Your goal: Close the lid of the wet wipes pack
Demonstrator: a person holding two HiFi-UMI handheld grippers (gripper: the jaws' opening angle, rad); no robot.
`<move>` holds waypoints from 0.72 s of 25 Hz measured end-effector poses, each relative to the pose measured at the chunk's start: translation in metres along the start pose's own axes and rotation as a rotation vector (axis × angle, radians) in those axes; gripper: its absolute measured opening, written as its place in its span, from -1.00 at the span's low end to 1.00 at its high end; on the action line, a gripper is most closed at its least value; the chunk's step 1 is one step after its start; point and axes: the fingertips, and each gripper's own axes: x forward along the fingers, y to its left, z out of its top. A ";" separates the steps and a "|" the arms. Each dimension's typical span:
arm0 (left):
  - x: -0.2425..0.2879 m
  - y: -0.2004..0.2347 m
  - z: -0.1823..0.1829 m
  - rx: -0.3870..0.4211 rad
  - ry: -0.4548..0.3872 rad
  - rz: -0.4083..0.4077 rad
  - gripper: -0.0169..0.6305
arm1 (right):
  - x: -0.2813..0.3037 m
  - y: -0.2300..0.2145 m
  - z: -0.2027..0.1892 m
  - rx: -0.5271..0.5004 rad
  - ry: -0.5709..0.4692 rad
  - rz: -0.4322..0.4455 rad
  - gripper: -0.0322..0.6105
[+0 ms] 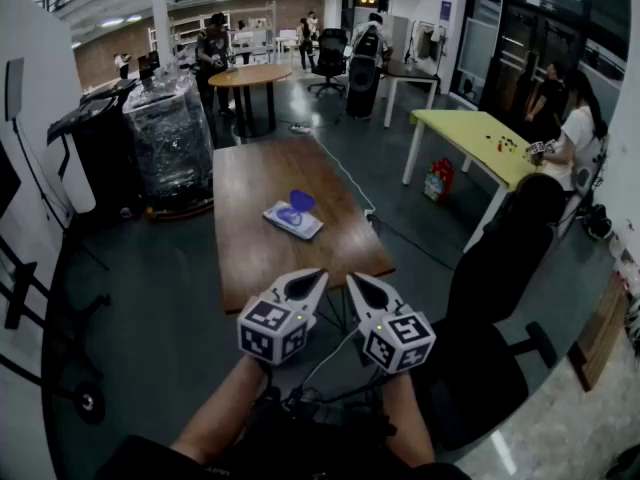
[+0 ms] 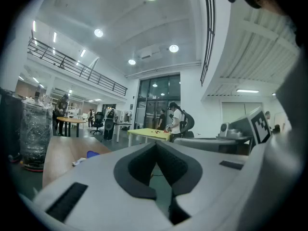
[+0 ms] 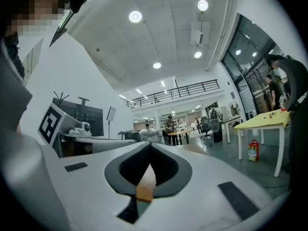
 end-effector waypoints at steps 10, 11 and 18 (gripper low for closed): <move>0.002 -0.002 -0.005 -0.001 0.007 0.006 -0.94 | -0.003 -0.004 0.000 0.004 -0.012 -0.005 -0.87; 0.003 -0.002 -0.006 -0.002 0.008 0.006 -0.94 | -0.003 -0.004 -0.001 0.005 -0.011 -0.005 -0.87; 0.005 -0.004 -0.006 0.002 0.015 0.013 -0.94 | -0.006 -0.007 -0.002 0.012 -0.009 0.002 -0.87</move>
